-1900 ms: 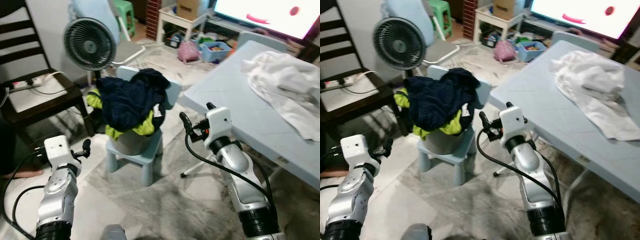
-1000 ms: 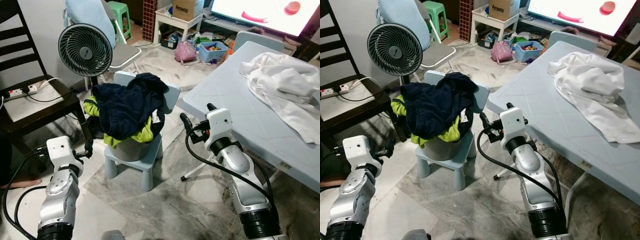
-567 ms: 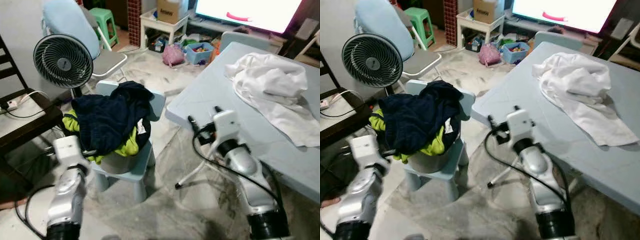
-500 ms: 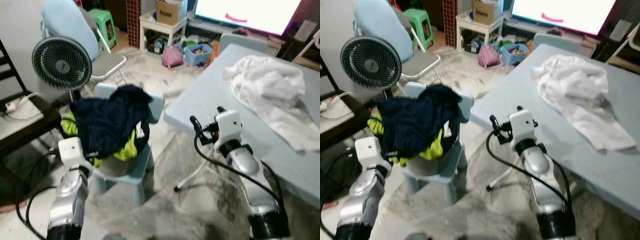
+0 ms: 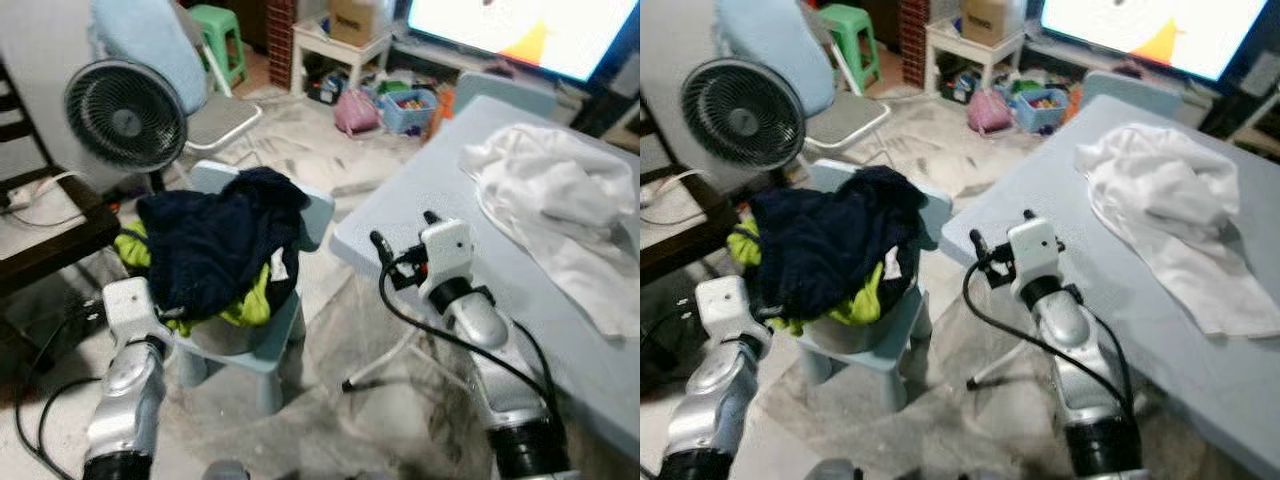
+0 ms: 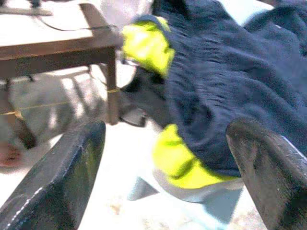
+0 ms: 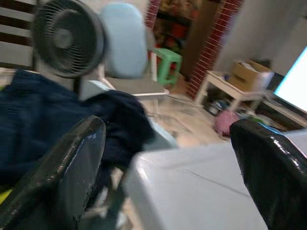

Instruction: Hang hanger

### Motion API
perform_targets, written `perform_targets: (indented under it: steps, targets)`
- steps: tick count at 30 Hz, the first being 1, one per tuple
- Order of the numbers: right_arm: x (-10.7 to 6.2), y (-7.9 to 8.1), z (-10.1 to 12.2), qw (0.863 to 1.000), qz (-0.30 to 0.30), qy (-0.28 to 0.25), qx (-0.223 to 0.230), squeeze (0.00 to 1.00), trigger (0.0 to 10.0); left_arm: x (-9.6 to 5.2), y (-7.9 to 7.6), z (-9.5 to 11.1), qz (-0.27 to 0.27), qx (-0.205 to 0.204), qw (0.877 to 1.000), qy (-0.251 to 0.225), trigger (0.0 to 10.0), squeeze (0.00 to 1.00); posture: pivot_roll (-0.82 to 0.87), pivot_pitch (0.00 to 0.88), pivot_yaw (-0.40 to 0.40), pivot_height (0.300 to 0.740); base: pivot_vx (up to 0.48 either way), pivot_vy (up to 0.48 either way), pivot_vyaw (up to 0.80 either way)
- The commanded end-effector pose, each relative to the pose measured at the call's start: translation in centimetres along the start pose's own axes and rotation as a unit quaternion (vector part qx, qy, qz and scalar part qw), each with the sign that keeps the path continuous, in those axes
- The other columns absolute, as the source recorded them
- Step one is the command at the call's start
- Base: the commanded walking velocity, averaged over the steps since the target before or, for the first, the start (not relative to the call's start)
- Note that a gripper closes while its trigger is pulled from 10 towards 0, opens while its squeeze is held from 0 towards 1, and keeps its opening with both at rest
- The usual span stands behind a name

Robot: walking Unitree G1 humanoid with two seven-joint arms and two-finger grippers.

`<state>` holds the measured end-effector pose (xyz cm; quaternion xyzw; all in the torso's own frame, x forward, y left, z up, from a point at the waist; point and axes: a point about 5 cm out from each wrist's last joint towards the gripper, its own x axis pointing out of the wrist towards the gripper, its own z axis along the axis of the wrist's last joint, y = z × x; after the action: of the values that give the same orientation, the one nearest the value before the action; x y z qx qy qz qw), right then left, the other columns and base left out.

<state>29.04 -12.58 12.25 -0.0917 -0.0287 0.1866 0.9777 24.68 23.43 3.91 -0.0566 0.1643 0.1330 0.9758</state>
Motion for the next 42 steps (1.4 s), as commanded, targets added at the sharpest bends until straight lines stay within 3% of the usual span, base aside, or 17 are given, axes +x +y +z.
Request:
perform_targets:
  steps: [1, 9, 17, 27, 36, 42]
  targets:
    - [0.1, -0.5, 0.1, 1.0, -0.001, 0.001, -0.005, 0.0, 10.0, -0.1, -0.9, 0.8, -0.019, 0.009, 0.999, -0.026, 10.0, 0.0, 0.07, 0.029, -0.125, 0.74, 0.0, 0.0, 0.0]
    - [0.2, -1.5, 0.6, 1.0, -0.001, 0.001, -0.016, 0.0, 10.0, -0.8, 0.2, -1.4, -0.012, 0.02, 0.999, -0.024, 10.0, 0.0, 0.03, 0.059, -0.142, 0.74, 0.0, 0.0, 0.0]
    - [-1.0, -2.3, 0.9, 0.999, 0.001, 0.009, -0.031, 0.0, 10.0, 0.5, -0.9, -1.5, -0.03, -0.014, 0.999, -0.03, 10.0, 0.0, -0.04, 0.096, -0.168, 0.74, 0.0, 0.0, 0.0]
    - [-2.3, -3.1, 2.1, 0.998, 0.009, 0.014, -0.053, 0.0, 10.0, 2.0, -1.9, -1.9, -0.038, -0.026, 0.998, -0.032, 10.0, 0.0, -0.14, 0.132, -0.204, 0.74, 0.0, 0.0, 0.0]
    - [-2.7, -3.2, 3.0, 0.998, 0.016, 0.018, -0.059, 0.0, 10.0, 2.1, -2.8, -2.3, -0.037, -0.036, 0.998, -0.046, 10.0, 0.0, -0.17, 0.149, -0.215, 0.74, 0.0, 0.0, 0.0]
    - [-3.8, -2.8, 3.0, 0.996, 0.042, 0.028, -0.067, 0.0, 10.0, 2.0, -3.0, -2.3, -0.033, -0.037, 0.997, -0.057, 10.0, 0.0, -0.19, 0.179, -0.227, 0.74, 0.0, 0.0, 0.39]
